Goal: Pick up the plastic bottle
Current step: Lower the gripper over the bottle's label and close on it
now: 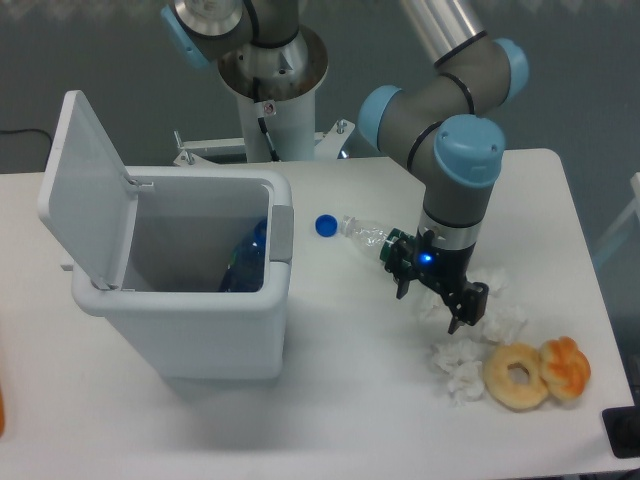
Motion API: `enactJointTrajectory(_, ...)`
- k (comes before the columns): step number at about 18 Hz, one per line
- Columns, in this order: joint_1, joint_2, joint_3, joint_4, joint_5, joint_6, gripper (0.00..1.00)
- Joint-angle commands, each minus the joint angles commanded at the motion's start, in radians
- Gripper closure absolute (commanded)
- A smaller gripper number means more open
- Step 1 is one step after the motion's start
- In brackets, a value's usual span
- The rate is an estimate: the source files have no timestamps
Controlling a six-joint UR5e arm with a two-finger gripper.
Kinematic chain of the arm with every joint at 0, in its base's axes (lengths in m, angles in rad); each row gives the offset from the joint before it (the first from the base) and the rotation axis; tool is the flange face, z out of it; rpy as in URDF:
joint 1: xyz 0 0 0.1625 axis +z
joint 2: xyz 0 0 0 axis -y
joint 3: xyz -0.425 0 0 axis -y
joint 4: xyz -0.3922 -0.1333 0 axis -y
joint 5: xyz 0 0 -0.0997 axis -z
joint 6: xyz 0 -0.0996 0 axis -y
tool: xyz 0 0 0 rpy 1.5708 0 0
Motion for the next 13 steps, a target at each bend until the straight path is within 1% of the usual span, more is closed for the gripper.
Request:
enactJointTrajectory(2,0.012,0.017,-0.022,-0.026,0.006,0.080,0.00)
enactJointTrajectory(4,0.024,0.029,-0.040,-0.061,0.026,0.126,0.00)
enactJointTrajectory(6,0.028,0.044,-0.042,-0.123,0.072,0.176,0.00)
enactJointTrajectory(8,0.034,0.060,-0.040,-0.186,0.095,0.209,0.00)
enactJointTrajectory(11,0.044,0.075,-0.046,-0.235,0.121,0.259,0.00)
enactJointTrajectory(13,0.044,0.084,-0.061,-0.270,0.165,0.322,0.00)
